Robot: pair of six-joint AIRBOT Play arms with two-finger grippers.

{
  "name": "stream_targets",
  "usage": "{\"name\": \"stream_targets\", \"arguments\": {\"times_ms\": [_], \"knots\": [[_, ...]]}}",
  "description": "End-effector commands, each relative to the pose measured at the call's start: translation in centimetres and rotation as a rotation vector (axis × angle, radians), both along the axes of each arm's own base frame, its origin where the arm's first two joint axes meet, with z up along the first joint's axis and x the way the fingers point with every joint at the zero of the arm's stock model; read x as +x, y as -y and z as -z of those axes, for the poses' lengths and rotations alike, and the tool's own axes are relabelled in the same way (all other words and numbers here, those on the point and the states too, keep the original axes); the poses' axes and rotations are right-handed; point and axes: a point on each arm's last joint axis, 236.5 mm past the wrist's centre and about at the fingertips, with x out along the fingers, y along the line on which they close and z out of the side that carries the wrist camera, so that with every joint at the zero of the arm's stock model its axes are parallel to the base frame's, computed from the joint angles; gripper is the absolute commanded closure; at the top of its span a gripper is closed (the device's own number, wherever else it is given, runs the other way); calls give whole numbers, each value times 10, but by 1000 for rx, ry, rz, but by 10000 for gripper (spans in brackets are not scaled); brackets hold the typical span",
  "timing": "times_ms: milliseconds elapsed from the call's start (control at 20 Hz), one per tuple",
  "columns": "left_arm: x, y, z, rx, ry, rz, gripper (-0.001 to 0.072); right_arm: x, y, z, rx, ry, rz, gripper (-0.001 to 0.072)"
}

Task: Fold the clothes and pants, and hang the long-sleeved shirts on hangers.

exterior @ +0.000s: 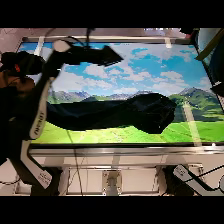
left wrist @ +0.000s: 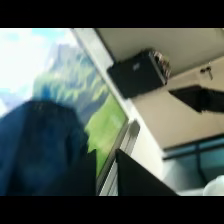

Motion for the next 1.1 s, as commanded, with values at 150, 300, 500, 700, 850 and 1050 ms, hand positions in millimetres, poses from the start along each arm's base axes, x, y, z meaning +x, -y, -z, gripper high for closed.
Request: {"name": "stream_targets", "arguments": {"times_ms": [150, 300, 500, 700, 850, 1050], "knots": [[-87, -205, 67, 514, -174, -190, 641, -65, -77, 110, 257, -210, -101, 324], [-131, -275, 99, 655, -195, -474, 641, -85, -106, 148, 339, -221, -44, 324], [-198, -316, 139, 653, -320, -712, 286, -98, -147, 192, 387, -291, -90, 325], [-225, -349, 157, 624, -402, -888, 158, -92, -181, 228, 266, -358, -265, 325], [-229, -376, 157, 605, -438, -1000, 158, -88, -196, 238, 290, -394, -297, 325], [-228, -396, 159, 598, -446, -1081, 159, -90, -204, 239, 307, -404, -341, 641]]}}
